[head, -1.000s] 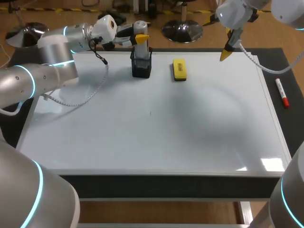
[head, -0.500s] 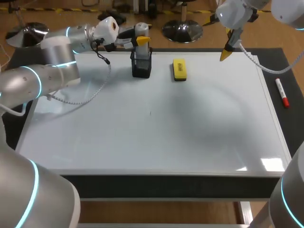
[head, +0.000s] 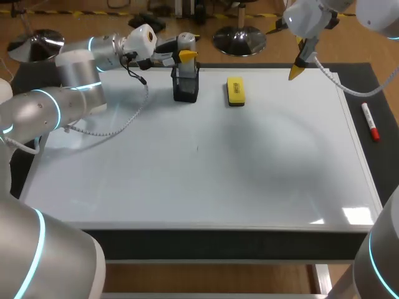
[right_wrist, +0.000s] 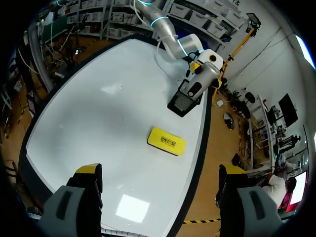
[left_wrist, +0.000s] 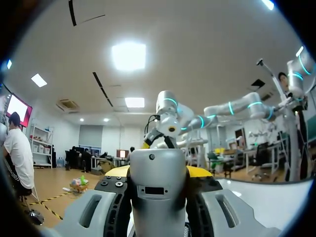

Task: Pick up the inspection probe, press it on each red-marked spot on the whiteboard one by one, put down the probe, pick up the eraser, and wipe off all the red marks.

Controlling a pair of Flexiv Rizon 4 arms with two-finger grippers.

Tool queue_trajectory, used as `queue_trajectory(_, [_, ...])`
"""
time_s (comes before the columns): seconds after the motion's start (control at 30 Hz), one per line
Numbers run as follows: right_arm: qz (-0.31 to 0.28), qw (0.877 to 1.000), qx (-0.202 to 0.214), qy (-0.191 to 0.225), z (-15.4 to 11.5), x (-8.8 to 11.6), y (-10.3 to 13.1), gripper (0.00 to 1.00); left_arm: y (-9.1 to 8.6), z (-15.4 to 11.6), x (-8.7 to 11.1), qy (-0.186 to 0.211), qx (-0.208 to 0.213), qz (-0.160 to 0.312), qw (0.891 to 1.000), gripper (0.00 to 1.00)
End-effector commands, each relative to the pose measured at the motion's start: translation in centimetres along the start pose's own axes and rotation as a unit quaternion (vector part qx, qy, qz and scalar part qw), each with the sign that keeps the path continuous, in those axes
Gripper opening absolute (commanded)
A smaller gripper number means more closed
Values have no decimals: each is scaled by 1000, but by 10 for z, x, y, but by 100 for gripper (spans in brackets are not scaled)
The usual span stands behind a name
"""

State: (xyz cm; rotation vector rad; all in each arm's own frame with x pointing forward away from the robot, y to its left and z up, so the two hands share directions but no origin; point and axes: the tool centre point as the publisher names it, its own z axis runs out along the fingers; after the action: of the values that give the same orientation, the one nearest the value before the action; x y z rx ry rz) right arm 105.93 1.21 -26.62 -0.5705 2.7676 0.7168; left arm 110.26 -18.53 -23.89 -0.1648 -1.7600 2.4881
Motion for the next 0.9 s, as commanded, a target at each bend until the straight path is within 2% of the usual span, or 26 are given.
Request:
queue_trajectory(0.03, [0,1000,2,2,-1,0,0,100,0,-2,-5,13,0,1,1000,0])
queue_trajectory(0.43, [0,1000,2,2,-1,0,0,100,4,-4,-6,29,-4,-13,999,1])
queue_trajectory(0.47, [0,1000,2,2,-1,0,0,100,4,-4,-6,30,-4,-13,999,5])
queue_trajectory(0.5, [0,1000,2,2,-1,0,0,100,4,-4,-6,30,-4,-13,999,13])
queue_trajectory(0.53, [0,1000,2,2,-1,0,0,100,3,-4,-6,30,-4,-13,999,43])
queue_trajectory(0.57, [0,1000,2,2,-1,0,0,100,2,-3,-6,30,-5,-13,999,84])
queue_trajectory(0.6, [0,1000,2,2,-1,0,0,100,2,-3,-5,29,-7,-13,999,100])
queue_trajectory(0.9, [0,1000,2,2,-1,0,0,100,-6,-2,1,10,-14,-4,1000,100])
